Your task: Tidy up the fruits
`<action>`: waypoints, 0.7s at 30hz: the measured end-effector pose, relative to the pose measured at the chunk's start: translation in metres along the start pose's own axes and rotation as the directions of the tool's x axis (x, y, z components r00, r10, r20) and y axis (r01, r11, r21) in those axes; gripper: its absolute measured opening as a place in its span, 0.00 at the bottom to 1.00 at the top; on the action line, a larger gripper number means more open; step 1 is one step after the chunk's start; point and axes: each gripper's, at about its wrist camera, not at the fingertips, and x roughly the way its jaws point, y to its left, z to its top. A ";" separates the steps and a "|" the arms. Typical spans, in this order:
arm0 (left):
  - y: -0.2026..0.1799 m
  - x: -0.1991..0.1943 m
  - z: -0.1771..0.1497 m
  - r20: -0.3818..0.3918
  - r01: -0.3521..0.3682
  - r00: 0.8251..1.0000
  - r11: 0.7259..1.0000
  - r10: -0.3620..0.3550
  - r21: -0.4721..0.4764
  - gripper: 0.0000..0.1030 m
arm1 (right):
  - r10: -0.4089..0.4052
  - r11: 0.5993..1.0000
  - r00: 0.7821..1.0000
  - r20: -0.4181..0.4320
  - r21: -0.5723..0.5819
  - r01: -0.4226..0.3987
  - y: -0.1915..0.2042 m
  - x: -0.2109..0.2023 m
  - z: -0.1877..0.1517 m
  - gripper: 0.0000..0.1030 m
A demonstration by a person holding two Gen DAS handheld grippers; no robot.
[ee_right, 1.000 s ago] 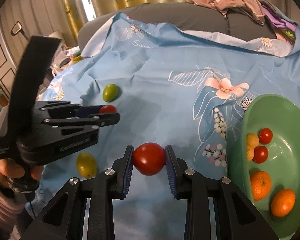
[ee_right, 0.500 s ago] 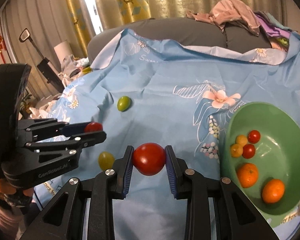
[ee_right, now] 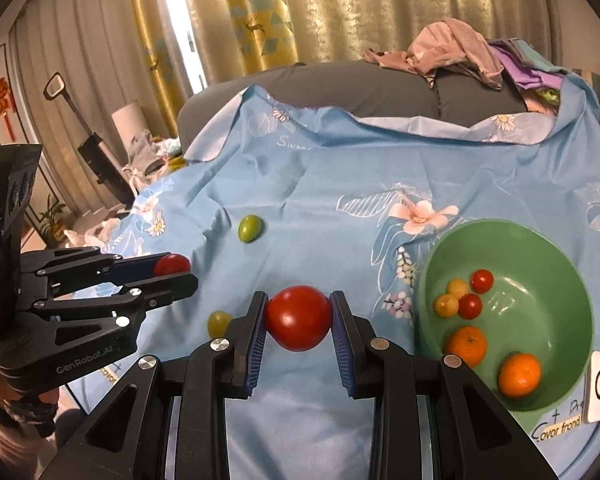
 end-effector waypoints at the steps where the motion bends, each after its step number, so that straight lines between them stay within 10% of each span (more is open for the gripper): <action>1: -0.002 -0.001 0.001 0.003 0.000 1.000 1.000 0.000 0.003 0.24 | 0.000 1.000 1.000 0.004 0.000 0.000 0.000 -0.002 0.000 0.32; 21: -0.039 -0.011 0.021 0.038 0.006 0.999 0.996 -0.010 0.088 0.24 | -0.020 0.999 0.997 0.069 0.039 0.017 -0.024 -0.028 -0.002 0.32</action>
